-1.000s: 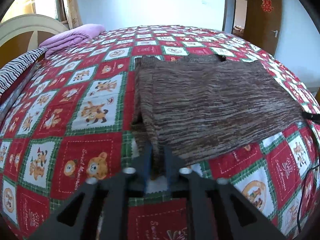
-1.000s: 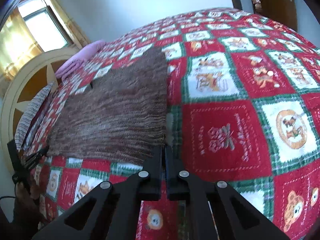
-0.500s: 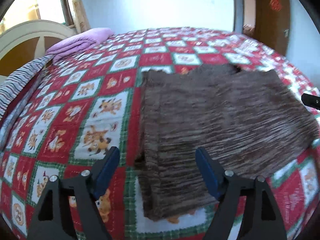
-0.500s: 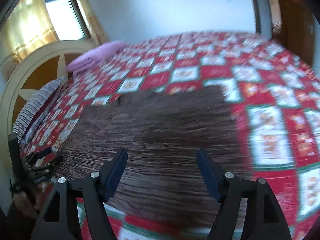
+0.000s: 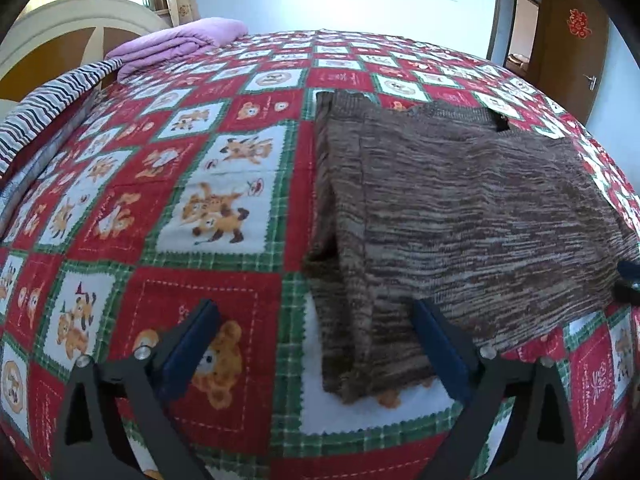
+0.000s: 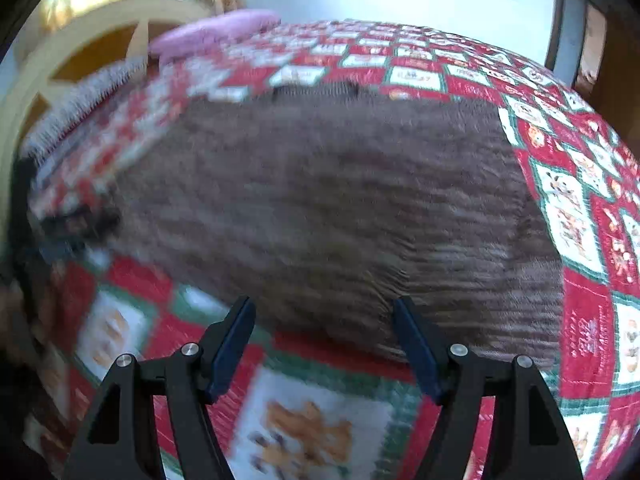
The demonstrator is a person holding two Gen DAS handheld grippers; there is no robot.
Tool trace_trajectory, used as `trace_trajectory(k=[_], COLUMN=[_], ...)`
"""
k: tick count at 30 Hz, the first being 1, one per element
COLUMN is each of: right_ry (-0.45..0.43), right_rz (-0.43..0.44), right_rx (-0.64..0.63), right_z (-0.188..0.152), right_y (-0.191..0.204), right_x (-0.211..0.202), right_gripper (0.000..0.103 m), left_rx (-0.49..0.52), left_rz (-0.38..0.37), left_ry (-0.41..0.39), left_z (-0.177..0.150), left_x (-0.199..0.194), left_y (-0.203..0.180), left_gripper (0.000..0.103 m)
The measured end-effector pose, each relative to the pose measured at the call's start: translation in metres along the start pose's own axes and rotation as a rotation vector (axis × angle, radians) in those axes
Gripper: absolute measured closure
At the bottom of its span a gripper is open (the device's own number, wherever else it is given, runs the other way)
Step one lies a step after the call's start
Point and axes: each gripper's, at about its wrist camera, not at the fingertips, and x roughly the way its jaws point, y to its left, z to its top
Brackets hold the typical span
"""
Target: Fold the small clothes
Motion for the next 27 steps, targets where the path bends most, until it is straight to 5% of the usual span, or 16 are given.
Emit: trace_trajectory(k=[5,7,9,13,19,27], right_ry=[-0.086,-0.053,0.025,0.036,0.021,-0.023], right_rz=[0.032,0.061,0.074,0.040,0.061,-0.021], right_rx=[-0.067,-0.067,-0.060,-0.152,-0.156,-0.226], right_z=[0.040,0.047,0.042,0.015,-0.012,-0.027], right_y=[0.035,0.046,0.052,0.068,0.069,0.084], right_x=[0.024,0.046,0.068,0.068,0.053,0.042], right_gripper=[0.031,0.031,0.031,0.029,0.029,0.029], left_rx=[-0.004,-0.011,-0.012,-0.013,-0.013,-0.022], left_rz=[0.004,0.000,-0.003,-0.005,-0.008,-0.024], left_ry=[-0.003,0.001,0.001,-0.003,-0.003,-0.001], left_z=[-0.002,-0.001,-0.001,-0.001,0.000,0.001], left_x=[0.000,0.001,0.001,0.002,0.003,0.003], left_y=[0.000,0.002,0.003,0.003,0.003,0.005], left_gripper=[0.000,0.000,0.000,0.000,0.000,0.000])
